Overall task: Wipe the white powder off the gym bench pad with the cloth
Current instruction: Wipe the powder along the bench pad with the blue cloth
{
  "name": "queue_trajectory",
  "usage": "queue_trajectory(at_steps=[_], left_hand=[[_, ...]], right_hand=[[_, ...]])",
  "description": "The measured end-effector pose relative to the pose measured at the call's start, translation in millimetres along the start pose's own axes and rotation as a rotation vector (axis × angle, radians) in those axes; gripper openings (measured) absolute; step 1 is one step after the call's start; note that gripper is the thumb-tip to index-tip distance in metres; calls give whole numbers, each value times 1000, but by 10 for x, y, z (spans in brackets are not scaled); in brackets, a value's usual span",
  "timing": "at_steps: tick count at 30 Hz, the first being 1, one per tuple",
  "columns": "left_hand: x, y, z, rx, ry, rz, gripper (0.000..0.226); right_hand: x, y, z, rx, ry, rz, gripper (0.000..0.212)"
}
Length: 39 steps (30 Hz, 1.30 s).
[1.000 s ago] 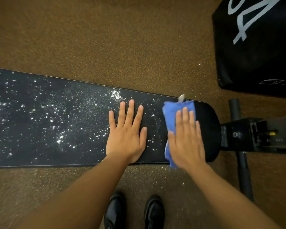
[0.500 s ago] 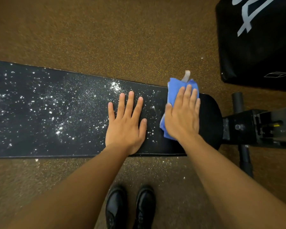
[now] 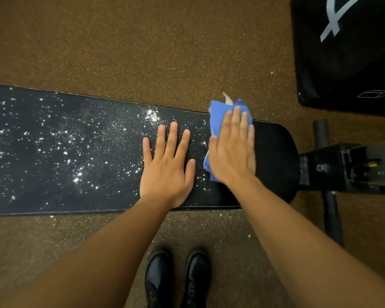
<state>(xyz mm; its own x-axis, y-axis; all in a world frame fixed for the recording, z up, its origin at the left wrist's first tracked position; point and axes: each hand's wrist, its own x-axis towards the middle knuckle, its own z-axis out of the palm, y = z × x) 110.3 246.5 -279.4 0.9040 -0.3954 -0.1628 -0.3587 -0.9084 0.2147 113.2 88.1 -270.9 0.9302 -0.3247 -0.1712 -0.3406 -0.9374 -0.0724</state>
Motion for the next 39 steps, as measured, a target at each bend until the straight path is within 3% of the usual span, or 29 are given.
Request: queue_trajectory(at_steps=[3,5,10,12,18,24,27,30,33,36,39], left_hand=[[3,-2,-19,-6,-1,3,66],[-5,-2,-23,-5,-1,4,66],[-9,6,-12,4,5,2,65],[-6,3,-1,7,7,-1,65],[-15,6,-25,-8,10,-1,65],[-11,11,-20,-10,5,-3,65],[-5,8,-18,-13,9,-4,65],[-12,7,-28,-17,4,-1,65],[-14,6,-34,-13,0,-7,65],[-13,8,-30,-11,-2,-8,64],[-7,9,-20,-12,1,-11,65]], right_hand=[[-574,52,38,-48,-21,-185,65],[-750,297,59,-58,-49,-202,66],[-131,284,-21,16,-7,92,68],[-52,132,-21,37,-2,101,68],[-703,390,56,-25,-40,-202,66],[-39,225,-12,31,10,101,68],[-311,46,33,12,0,-73,66],[-784,279,69,-20,-45,-233,65],[-599,562,43,-20,-31,-84,65],[-72,354,-42,45,-14,139,67],[-83,40,9,47,10,67,66]])
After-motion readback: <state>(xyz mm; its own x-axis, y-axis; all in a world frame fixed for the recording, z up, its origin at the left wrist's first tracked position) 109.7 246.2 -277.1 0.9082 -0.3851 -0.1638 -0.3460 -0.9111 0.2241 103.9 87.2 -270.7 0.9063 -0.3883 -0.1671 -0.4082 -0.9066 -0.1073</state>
